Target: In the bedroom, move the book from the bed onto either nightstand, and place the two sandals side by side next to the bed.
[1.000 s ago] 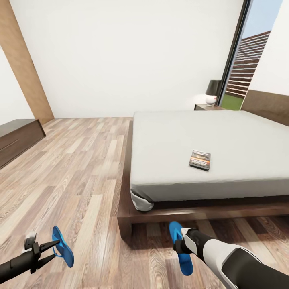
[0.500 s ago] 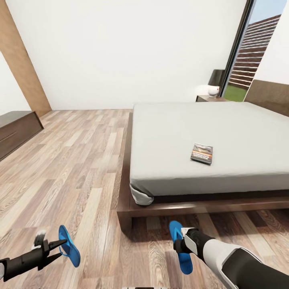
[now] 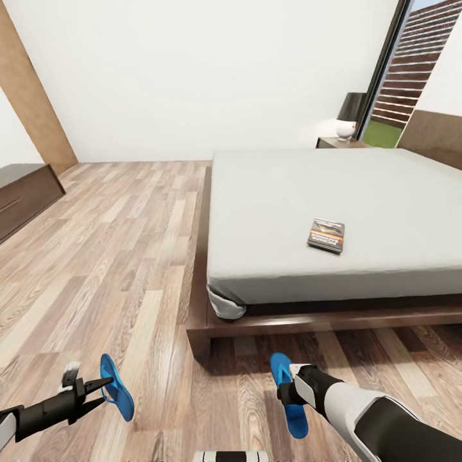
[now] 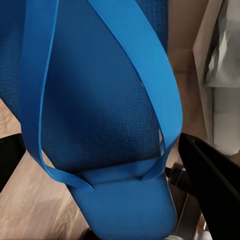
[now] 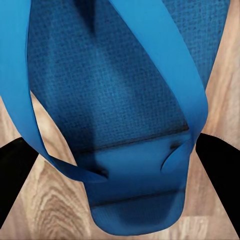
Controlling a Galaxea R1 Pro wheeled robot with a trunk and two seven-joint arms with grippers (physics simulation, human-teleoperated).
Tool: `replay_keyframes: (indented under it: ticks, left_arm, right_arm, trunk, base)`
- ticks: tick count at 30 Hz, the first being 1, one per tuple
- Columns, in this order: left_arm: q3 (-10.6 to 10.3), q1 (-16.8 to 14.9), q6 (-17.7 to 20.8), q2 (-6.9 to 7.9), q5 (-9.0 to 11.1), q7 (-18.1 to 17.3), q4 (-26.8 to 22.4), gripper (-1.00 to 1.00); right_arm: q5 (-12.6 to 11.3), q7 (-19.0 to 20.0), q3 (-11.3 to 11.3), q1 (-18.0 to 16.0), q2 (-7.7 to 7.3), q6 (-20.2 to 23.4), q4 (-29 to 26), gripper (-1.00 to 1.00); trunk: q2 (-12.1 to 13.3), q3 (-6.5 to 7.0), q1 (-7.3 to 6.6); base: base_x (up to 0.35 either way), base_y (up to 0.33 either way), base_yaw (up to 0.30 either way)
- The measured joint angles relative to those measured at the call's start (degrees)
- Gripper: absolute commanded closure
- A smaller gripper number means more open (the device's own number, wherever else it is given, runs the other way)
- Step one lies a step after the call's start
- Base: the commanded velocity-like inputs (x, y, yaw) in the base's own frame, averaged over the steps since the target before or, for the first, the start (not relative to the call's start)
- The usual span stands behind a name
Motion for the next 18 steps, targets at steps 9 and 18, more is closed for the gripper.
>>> replay_keyframes:
  ticks: [9, 18]
  left_arm:
    - [0.0, 0.0, -0.1, -0.06, 0.3, -1.2, -0.4, 1.0]
    - [-0.2, 0.0, -0.6, 0.22, 0.4, -9.7, -0.5, 1.0]
  right_arm:
    - [-0.3, 0.0, -0.2, 0.0, -0.08, 0.0, 0.0, 1.0]
    - [-0.4, 0.0, -0.1, 0.0, -0.16, 0.0, 0.0, 1.0]
  trunk:
    - [-0.1, -1.99, 0.23]
    - [-0.2, -3.99, 0.46]
  base:
    - [0.0, 0.0, 0.0]
    - [0.0, 0.0, 0.0]
